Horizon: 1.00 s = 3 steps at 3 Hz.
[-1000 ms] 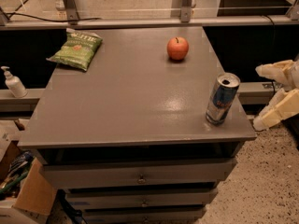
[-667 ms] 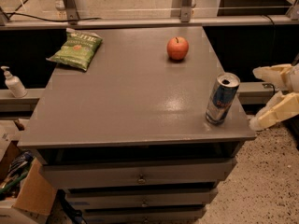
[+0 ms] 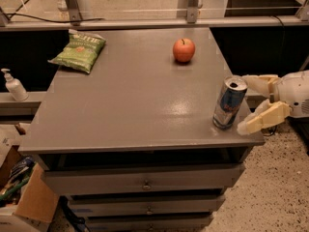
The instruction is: Knock redbull can over
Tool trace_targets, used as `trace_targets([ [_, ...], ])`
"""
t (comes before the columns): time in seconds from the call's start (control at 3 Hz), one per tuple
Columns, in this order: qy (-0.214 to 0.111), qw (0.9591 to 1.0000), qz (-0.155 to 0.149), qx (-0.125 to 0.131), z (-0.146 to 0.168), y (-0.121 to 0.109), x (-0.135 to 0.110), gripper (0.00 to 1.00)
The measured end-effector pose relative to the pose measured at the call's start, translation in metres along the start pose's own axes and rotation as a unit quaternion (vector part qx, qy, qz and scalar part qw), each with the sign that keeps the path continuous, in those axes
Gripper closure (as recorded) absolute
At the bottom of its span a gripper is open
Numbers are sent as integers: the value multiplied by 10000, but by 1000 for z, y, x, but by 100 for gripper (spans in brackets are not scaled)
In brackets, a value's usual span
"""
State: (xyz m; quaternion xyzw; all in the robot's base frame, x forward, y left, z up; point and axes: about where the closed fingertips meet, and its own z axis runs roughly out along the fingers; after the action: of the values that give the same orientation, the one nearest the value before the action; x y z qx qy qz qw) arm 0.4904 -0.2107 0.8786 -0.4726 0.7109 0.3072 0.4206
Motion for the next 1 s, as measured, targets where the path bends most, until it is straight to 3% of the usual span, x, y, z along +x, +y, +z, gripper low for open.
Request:
trace_targets([
  [1.0,-508,9962,-120,-697,101,23,-43,0],
])
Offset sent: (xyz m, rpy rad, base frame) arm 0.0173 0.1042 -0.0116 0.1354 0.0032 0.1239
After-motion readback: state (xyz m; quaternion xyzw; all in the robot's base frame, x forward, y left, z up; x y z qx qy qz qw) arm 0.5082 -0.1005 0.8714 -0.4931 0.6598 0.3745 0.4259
